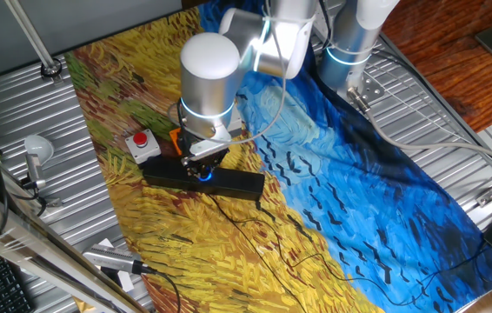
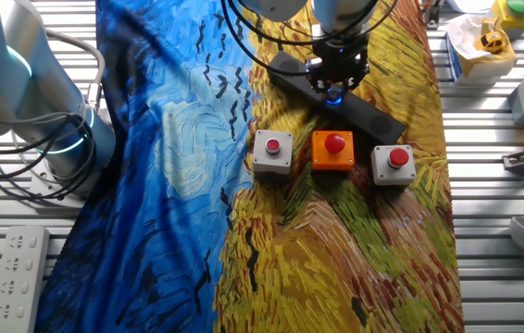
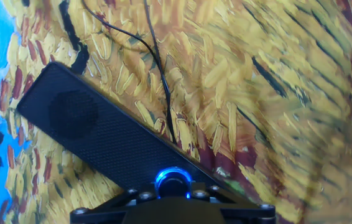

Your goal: Turn the knob to increase the volume of the speaker

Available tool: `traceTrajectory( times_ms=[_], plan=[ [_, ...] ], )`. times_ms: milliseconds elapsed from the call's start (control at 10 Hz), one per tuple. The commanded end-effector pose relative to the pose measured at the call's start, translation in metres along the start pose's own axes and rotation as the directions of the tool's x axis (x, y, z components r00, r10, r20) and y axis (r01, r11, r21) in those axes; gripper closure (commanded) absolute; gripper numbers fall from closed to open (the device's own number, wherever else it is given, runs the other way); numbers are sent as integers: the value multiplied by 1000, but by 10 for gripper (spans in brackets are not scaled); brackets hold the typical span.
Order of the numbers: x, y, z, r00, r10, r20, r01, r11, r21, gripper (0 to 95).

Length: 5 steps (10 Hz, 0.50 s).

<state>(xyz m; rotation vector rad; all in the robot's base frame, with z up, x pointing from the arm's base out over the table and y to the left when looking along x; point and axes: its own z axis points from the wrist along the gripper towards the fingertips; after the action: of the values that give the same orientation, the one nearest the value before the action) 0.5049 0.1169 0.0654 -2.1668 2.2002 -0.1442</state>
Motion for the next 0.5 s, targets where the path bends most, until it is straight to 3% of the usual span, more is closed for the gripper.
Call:
traceTrajectory(
  times_ms=[100,300,500],
  plan=[
    [0,-1,3,996,91,-12,-91,996,5,950],
    [0,-1,3,984,179,-16,-179,984,3,950],
    [0,-1,4,915,403,-30,-403,915,13,950]
  ],
)
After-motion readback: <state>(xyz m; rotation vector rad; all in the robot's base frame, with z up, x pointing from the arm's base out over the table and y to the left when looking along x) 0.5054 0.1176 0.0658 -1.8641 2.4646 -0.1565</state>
